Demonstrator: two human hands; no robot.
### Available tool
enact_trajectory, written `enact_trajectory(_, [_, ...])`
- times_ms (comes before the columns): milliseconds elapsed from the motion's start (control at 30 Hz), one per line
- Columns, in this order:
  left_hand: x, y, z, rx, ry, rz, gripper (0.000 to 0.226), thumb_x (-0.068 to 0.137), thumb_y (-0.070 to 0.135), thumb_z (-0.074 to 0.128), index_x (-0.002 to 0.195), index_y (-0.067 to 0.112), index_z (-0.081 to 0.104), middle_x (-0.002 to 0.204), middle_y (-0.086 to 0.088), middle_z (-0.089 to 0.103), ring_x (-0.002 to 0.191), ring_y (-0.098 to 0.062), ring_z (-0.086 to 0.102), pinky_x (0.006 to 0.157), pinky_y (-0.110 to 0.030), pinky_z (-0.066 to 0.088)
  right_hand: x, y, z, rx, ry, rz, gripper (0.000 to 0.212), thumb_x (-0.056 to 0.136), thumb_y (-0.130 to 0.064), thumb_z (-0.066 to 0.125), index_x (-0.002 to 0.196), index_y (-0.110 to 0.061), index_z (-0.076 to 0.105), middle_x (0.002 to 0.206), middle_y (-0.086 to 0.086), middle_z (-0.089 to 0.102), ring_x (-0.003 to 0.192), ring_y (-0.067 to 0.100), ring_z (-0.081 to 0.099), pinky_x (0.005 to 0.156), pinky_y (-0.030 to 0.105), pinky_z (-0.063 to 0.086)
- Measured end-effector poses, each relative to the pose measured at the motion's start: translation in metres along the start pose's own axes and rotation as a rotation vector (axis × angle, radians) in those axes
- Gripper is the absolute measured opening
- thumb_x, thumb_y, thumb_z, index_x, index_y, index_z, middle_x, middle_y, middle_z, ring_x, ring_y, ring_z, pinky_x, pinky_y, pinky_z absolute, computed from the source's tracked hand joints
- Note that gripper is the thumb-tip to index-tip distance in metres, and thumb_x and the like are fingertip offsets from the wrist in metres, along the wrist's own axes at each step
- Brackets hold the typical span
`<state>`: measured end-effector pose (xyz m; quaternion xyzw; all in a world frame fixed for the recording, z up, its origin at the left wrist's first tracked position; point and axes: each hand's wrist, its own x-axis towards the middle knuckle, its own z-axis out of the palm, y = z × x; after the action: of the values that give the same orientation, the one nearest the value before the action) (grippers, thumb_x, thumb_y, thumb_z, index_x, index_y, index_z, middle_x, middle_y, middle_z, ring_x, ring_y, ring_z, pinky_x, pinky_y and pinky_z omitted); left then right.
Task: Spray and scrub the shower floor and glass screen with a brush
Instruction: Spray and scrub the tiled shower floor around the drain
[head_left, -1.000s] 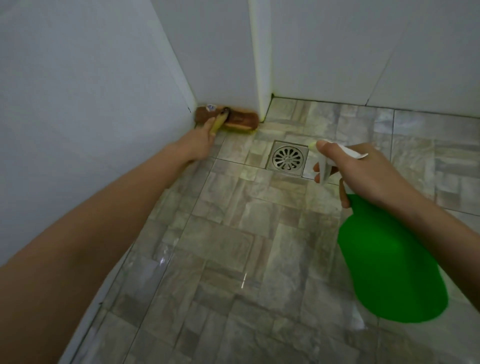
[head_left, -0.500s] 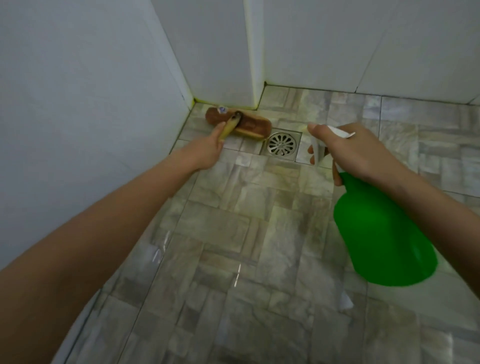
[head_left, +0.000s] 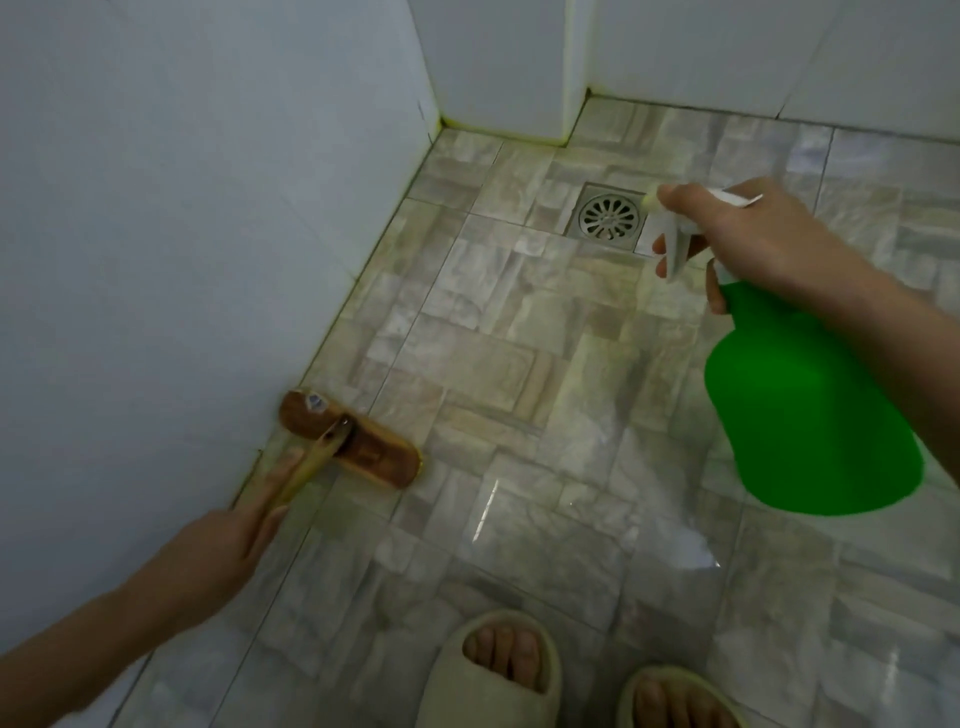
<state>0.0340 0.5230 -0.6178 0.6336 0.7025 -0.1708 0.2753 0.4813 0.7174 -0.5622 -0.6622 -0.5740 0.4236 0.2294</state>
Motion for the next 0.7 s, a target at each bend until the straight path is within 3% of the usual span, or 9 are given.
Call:
enact_trajectory(67, [0.018, 0.027, -0.001, 0.005, 0.089, 0.017, 0.057, 0.099, 0.041, 0.027, 0.147, 0.045, -0.003, 0.083, -0.01, 0.065, 0.069, -0.025, 0.064, 0.058, -0.029, 0.042, 0.003, -0.007, 0.004, 0.009, 0.013, 0.0, 0.066, 0.09, -0.06, 0.046, 0.091, 0.0, 0.073, 0.086, 0.014, 0.076, 0.035, 0.022, 0.058, 0.06, 0.031, 0.047])
enact_trajectory(200, [0.088, 0.103, -0.014, -0.023, 0.204, 0.143, 0.056, 0.101, 0.036, 0.027, 0.15, 0.036, -0.001, 0.062, -0.006, 0.053, 0.051, -0.021, 0.052, 0.046, -0.029, 0.036, 0.005, -0.021, 0.02, 0.011, 0.016, -0.001, 0.059, 0.092, -0.055, 0.048, 0.098, -0.001, 0.07, 0.086, 0.008, 0.077, 0.033, 0.019, 0.056, 0.054, 0.028, 0.046])
enact_trajectory(300, [0.089, 0.123, -0.011, -0.051, 0.185, 0.193, 0.056, 0.102, 0.035, 0.026, 0.149, 0.037, -0.004, 0.066, -0.008, 0.055, 0.053, -0.019, 0.052, 0.049, -0.03, 0.038, 0.002, -0.021, 0.028, 0.011, 0.031, 0.01, 0.057, 0.092, -0.055, 0.049, 0.098, -0.003, 0.071, 0.085, 0.007, 0.077, 0.034, 0.022, 0.057, 0.053, 0.029, 0.049])
enact_trajectory(367, [0.049, 0.099, 0.016, -0.107, 0.144, 0.194, 0.06, 0.101, 0.036, 0.029, 0.143, 0.048, -0.012, 0.066, -0.004, 0.057, 0.055, -0.014, 0.055, 0.053, -0.03, 0.043, 0.0, -0.015, 0.025, 0.002, 0.014, 0.01, 0.06, 0.092, -0.056, 0.048, 0.096, -0.002, 0.071, 0.084, 0.008, 0.077, 0.034, 0.023, 0.057, 0.054, 0.03, 0.049])
enact_trajectory(433, [0.0, 0.076, 0.044, -0.086, 0.042, 0.151, 0.065, 0.1, 0.041, 0.029, 0.136, 0.057, -0.023, 0.068, 0.0, 0.06, 0.057, -0.011, 0.058, 0.055, -0.03, 0.05, -0.003, -0.004, 0.016, -0.028, 0.022, 0.022, 0.063, 0.092, -0.057, 0.047, 0.095, 0.001, 0.071, 0.083, 0.01, 0.076, 0.033, 0.022, 0.057, 0.055, 0.03, 0.048])
enact_trajectory(500, [-0.028, 0.067, 0.058, -0.021, -0.033, 0.085, 0.067, 0.099, 0.043, 0.027, 0.133, 0.056, -0.029, 0.066, 0.001, 0.058, 0.055, -0.009, 0.057, 0.054, -0.025, 0.047, -0.005, 0.004, 0.009, -0.047, 0.034, 0.032, 0.062, 0.093, -0.056, 0.048, 0.092, 0.001, 0.071, 0.084, 0.01, 0.076, 0.032, 0.02, 0.056, 0.053, 0.03, 0.046])
enact_trajectory(600, [-0.016, 0.105, 0.051, -0.012, 0.019, 0.118, 0.068, 0.101, 0.037, 0.03, 0.135, 0.051, -0.027, 0.06, 0.005, 0.048, 0.05, -0.005, 0.048, 0.046, -0.02, 0.036, -0.006, 0.007, 0.004, -0.031, 0.057, 0.055, 0.058, 0.094, -0.056, 0.049, 0.09, -0.002, 0.072, 0.087, 0.011, 0.076, 0.036, 0.023, 0.057, 0.053, 0.029, 0.047])
enact_trajectory(700, [0.049, 0.16, 0.032, -0.08, 0.145, 0.239, 0.068, 0.101, 0.03, 0.034, 0.139, 0.046, -0.02, 0.058, 0.004, 0.045, 0.048, -0.01, 0.044, 0.045, -0.025, 0.034, -0.005, 0.004, 0.008, -0.048, 0.063, 0.054, 0.058, 0.094, -0.054, 0.049, 0.094, -0.001, 0.072, 0.086, 0.012, 0.076, 0.036, 0.022, 0.057, 0.047, 0.024, 0.046])
